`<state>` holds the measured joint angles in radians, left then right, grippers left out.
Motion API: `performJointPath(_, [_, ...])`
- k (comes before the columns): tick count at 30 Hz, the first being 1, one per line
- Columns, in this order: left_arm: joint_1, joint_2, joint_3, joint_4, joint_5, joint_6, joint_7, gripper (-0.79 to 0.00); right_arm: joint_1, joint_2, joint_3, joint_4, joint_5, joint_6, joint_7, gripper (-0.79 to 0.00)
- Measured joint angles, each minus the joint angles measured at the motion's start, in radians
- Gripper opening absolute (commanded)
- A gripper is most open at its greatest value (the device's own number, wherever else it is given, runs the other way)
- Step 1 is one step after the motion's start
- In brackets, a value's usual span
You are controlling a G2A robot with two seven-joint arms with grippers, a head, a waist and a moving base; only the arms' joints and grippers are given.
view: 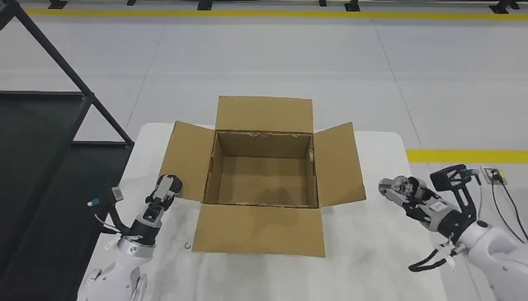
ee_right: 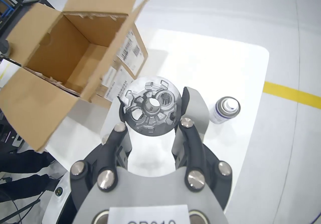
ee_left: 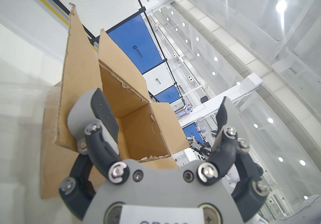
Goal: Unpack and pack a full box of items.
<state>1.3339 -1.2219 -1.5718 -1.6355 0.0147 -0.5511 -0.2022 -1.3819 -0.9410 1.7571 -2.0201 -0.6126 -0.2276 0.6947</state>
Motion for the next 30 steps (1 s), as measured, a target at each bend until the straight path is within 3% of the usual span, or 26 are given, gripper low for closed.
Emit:
performJointPath(8, [0.000, 0.000, 0.000, 0.000, 0.000, 0.000, 0.000, 0.000, 0.070, -0.006, -0.066, -0.099, 0.044, 0.086, -0.026, -0.785])
performJointPath(14, [0.000, 0.000, 0.000, 0.000, 0.000, 0.000, 0.000, 0.000, 0.190, -0.013, -0.229, -0.156, -0.025, 0.152, 0.035, -0.785])
performJointPath(23, [0.000, 0.000, 0.000, 0.000, 0.000, 0.000, 0.000, 0.000, 0.544, -0.061, -0.607, -0.034, -0.158, 0.286, 0.171, -0.785])
performJointPath(30, [0.000, 0.000, 0.000, 0.000, 0.000, 0.000, 0.000, 0.000, 0.850, -0.153, -0.922, 0.167, -0.226, 0.430, 0.222, -0.785])
